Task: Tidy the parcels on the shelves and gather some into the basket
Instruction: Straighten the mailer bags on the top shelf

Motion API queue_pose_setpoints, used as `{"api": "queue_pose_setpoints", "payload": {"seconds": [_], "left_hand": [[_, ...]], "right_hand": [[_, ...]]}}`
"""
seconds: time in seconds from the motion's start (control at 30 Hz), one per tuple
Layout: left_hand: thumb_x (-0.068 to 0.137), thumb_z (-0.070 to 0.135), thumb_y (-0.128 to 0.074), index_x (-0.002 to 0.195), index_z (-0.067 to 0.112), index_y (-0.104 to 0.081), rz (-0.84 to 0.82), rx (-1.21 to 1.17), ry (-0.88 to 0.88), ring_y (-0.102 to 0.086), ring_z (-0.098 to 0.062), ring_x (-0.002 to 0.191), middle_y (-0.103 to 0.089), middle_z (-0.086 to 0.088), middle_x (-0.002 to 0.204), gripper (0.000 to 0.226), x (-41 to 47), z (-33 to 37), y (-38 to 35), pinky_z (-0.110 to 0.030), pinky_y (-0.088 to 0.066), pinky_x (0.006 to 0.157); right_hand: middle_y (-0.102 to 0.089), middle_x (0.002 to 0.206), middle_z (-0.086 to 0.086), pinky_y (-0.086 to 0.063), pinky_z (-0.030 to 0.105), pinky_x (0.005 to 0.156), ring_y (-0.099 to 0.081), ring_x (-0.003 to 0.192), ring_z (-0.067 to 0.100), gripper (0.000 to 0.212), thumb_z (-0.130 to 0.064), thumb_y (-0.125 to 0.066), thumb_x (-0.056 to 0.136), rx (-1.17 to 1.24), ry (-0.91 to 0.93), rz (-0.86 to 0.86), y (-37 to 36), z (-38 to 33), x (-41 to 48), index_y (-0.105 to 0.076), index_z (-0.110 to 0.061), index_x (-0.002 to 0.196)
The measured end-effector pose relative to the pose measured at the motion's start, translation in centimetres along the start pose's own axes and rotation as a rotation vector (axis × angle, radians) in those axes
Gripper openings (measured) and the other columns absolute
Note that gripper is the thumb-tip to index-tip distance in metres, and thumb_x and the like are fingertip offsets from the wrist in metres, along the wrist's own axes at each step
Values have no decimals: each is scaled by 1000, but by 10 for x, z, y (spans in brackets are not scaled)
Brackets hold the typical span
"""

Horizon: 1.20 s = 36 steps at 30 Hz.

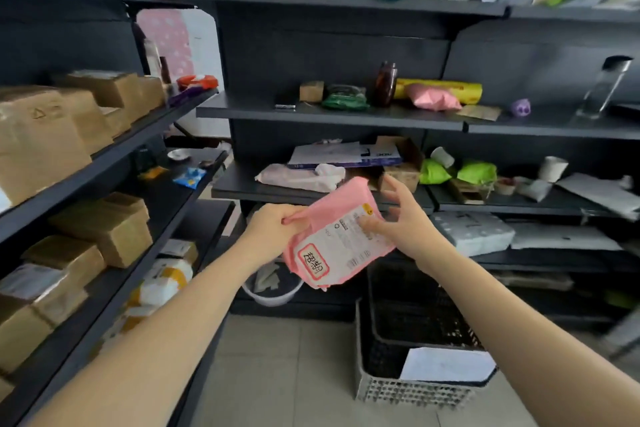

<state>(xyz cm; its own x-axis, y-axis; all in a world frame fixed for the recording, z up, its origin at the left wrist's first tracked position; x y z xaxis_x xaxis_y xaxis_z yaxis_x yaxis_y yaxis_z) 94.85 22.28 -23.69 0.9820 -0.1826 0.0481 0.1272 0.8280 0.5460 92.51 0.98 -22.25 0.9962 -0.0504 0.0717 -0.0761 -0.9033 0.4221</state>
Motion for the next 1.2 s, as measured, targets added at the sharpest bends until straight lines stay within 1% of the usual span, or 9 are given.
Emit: {"api": "queue_pose_setpoints", "payload": {"seconds": [0.17, 0.3, 0.47, 0.63, 0.77, 0.83, 0.93, 1.1, 1.2], "left_hand": [[92, 15, -56, 119, 26, -64, -124, 198, -89, -62, -13, 87, -63, 5, 99, 30, 62, 24, -88, -24, -51, 72], [94, 19, -53, 120, 27, -64, -194, 383, -159, -60, -16, 81, -57, 2, 97, 29, 130, 43, -156, -24, -49, 63], [92, 20, -56, 121, 26, -62, -208, 320, -126, -56, -4, 88, -60, 3, 112, 30, 213, 48, -234, -20, -49, 75], [86, 28, -66, 147, 24, -29, -165, 99, 46, -47, -15, 125, -44, 3, 142, 71, 272, 11, -290, -36, -43, 102], [83, 25, -71, 142, 19, -33, -252, -171, 287, -55, -10, 112, -55, 4, 127, 71, 296, -50, -343, -26, -49, 87], [85, 20, -69, 129, 21, -43, -253, -272, 357, -57, -9, 105, -59, 3, 118, 52, 308, -77, -369, -25, -52, 79], [85, 12, -68, 116, 22, -48, -233, -295, 379, -62, -12, 100, -64, -1, 112, 38, 331, -115, -400, -36, -55, 86], [83, 19, -71, 133, 23, -42, -318, -137, 416, -62, -12, 94, -64, 2, 106, 58, 350, -194, -446, -23, -49, 80], [85, 29, -68, 144, 23, -29, -333, -28, 494, -58, -16, 105, -56, -4, 126, 71, 348, -248, -465, -24, -45, 85]], "right_hand": [[-42, 140, -2, -30, 36, 110, -38, 130, 16, 69, -22, -77, 77, -396, 113, -121, 44, 50, 48, -45, -27, 138], [-63, 110, -2, -44, 30, 90, -56, 100, 15, 41, -20, -77, 77, -510, 72, -222, 81, 108, 102, -65, -19, 116], [-64, 90, -7, -48, 33, 79, -58, 88, 16, 24, -20, -72, 78, -452, -96, -155, 138, 193, 165, -68, -25, 100], [-66, 81, 1, -50, 37, 71, -61, 82, 26, 9, -21, -70, 78, -299, -277, 7, 166, 282, 210, -68, -21, 87], [-69, 89, 18, -54, 56, 78, -66, 88, 38, 3, -12, -67, 82, 82, -517, 108, 162, 361, 229, -68, -14, 79], [-70, 90, 16, -57, 49, 75, -68, 85, 32, 5, -10, -67, 85, 175, -584, 116, 153, 393, 236, -66, -15, 82], [-71, 88, 9, -55, 34, 66, -67, 78, 21, 7, -10, -68, 85, 254, -649, 108, 135, 438, 240, -66, -10, 92], [-70, 85, 3, -53, 34, 77, -66, 84, 20, 5, -16, -67, 85, 130, -793, 25, 96, 533, 238, -65, -17, 81], [-67, 80, 2, -52, 33, 70, -63, 78, 19, 5, -20, -66, 84, 94, -937, 85, 73, 595, 229, -64, -16, 81]]}}
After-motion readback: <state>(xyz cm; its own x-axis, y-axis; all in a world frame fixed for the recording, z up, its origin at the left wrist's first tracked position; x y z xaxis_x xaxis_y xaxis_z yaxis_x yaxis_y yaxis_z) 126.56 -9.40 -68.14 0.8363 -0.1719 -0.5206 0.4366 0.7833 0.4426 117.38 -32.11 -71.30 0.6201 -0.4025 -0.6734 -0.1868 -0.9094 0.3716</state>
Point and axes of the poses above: each hand's wrist, its own x-axis towards the middle knuckle, its own y-axis out of the back of the hand, z = x × y, the point moved 7 cm from there along x, towards the middle knuckle
